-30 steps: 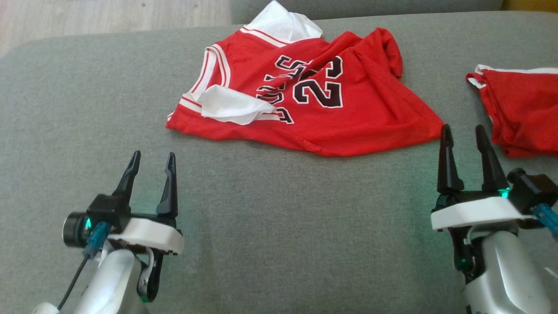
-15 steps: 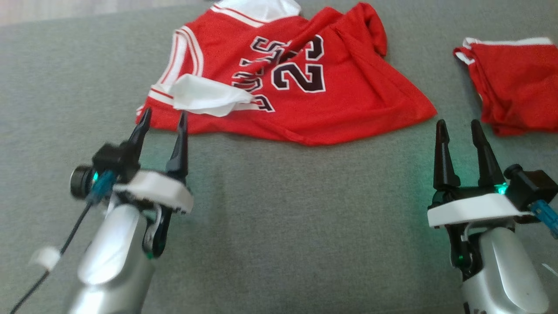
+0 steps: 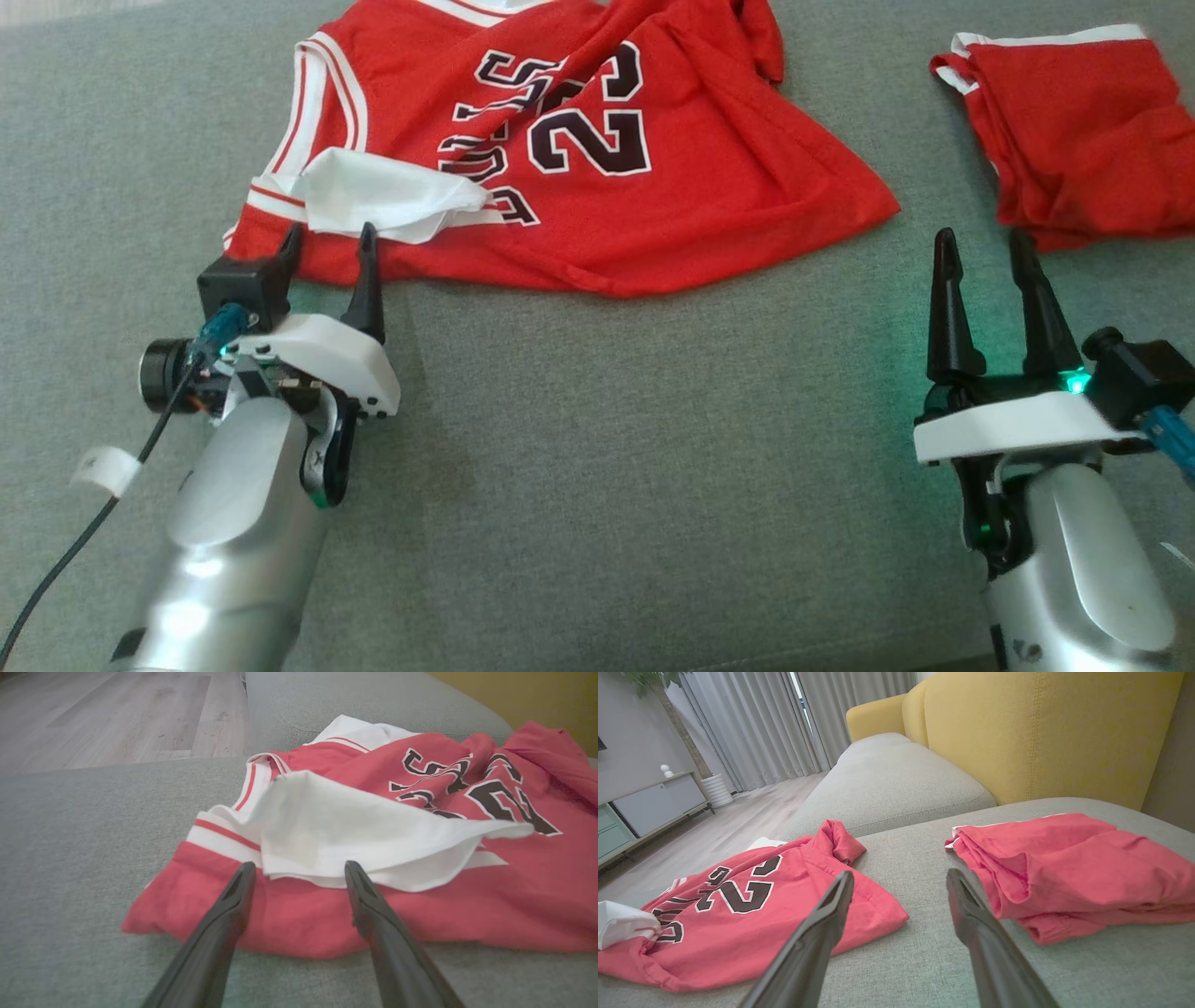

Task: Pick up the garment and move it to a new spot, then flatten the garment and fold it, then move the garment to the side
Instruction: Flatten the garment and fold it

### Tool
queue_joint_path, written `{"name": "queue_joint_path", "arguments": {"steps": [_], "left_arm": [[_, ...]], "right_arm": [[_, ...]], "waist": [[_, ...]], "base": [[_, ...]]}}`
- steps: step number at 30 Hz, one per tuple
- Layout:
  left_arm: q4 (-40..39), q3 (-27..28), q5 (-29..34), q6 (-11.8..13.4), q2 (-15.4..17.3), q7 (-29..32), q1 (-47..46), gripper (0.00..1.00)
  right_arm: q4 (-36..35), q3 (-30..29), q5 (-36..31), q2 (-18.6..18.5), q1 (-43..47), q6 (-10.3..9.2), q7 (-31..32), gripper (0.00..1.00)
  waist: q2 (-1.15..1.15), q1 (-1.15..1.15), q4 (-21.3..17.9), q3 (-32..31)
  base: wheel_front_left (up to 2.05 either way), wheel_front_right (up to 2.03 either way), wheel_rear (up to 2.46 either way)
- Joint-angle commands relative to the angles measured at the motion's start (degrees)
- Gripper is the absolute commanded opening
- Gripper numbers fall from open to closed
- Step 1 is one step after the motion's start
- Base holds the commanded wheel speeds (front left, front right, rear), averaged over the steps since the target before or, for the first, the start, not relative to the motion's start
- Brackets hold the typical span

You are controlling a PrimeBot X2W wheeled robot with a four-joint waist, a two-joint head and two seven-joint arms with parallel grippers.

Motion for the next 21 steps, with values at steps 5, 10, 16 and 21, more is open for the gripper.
{"name": "queue_joint_path", "arguments": {"steps": [5, 10, 16, 21], "left_arm": [[0.47, 1.86, -0.49, -0.53, 1.31, -1.60, -3.09, 1.00], [2.46, 1.77, -1.20, -1.16, 0.72, -1.97, -4.62, 1.00], [4.05, 1.58, -1.62, -1.67, 0.43, -3.17, -5.88, 1.00], [5.43, 1.55, -2.21, -1.99, 0.37, -3.25, -6.44, 1.00]], "right_arm": [[-1.44, 1.02, 0.34, -0.14, -1.11, -0.05, -0.66, 1.00], [-1.15, 1.01, 0.32, -0.14, -1.45, -0.05, -0.71, 1.00], [-0.67, 1.00, 0.45, -0.14, -1.72, -0.05, -0.75, 1.00], [-0.29, 1.07, 0.58, -0.14, -1.90, -0.05, -0.77, 1.00]], "waist": [[0.00, -0.01, -0.06, 0.23], [0.00, -0.01, -0.20, 0.53], [0.00, -0.01, -0.47, 0.72], [0.00, -0.01, -0.62, 0.77]], "base": [[0.00, 0.00, 0.00], [0.00, 0.00, 0.00], [0.00, 0.00, 0.00], [0.00, 0.00, 0.00]]}}
